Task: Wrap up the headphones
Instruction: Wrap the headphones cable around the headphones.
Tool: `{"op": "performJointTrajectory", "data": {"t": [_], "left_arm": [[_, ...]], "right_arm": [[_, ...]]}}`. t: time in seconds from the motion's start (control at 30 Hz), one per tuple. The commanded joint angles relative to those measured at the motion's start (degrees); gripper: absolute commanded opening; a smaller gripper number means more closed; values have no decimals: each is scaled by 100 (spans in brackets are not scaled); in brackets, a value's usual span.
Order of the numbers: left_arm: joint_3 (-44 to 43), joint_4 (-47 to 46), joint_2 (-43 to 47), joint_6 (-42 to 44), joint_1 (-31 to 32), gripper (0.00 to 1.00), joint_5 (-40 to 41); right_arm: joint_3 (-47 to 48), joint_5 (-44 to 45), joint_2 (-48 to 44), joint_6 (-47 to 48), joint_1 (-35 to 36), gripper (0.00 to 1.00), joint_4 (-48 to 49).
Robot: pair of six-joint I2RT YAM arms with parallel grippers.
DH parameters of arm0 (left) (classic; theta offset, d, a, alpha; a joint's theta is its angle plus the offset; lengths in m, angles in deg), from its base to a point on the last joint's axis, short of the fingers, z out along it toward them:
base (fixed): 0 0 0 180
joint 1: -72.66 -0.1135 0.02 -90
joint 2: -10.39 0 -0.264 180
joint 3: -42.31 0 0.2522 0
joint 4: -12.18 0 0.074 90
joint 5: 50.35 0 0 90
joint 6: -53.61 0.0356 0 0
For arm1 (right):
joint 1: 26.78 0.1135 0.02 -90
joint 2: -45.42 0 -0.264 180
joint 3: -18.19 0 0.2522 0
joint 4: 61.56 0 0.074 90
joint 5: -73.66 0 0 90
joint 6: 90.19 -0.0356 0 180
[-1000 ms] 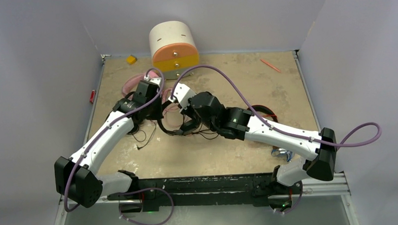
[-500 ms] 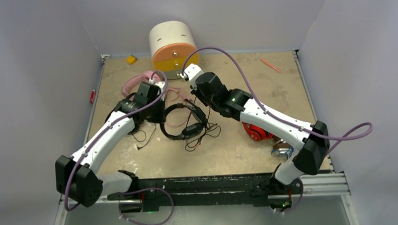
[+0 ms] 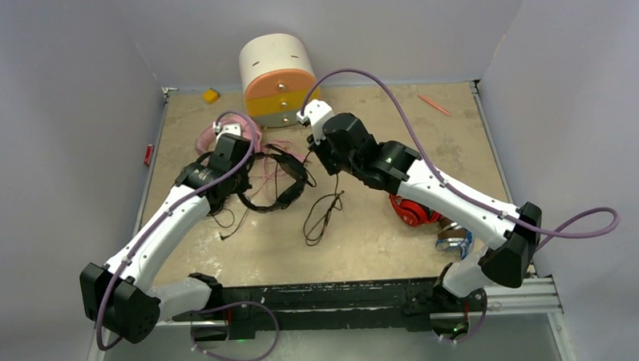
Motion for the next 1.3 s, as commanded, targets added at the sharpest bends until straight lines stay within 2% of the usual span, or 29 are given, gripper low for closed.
{"op": "performJointTrajectory", "data": {"t": [0.0, 0.1, 0.23, 0.47, 0.63, 0.83, 0.97, 1.27], "left_arm": [[-119, -240, 310, -67, 2, 0, -147], [-210, -222, 346, 560, 4, 0, -1425], [-310, 164, 219, 963, 8, 0, -2991], [-219, 355, 150, 1132, 478, 0, -4124], [-251, 392, 180, 1178, 839, 0, -4471], [-428, 457, 524, 954, 901, 0, -4497], [-762, 922, 557, 631, 904, 0, -4106], [-1618, 1274, 456, 221, 864, 0, -4240]], "right_arm": [[-79, 176, -59, -105, -37, 19, -20], [-60, 398, 76, 53, -129, 18, 105], [-11, 368, 222, 413, -221, 18, 452], [-65, -240, 143, 885, -237, 19, 1173], [188, -757, 458, 969, -283, 20, 1070], [236, -1360, 676, 361, -604, 18, 859], [-431, -1886, 318, -109, -1010, 18, 1218], [-2254, -2147, -857, -1001, -1651, 24, 2452]]}}
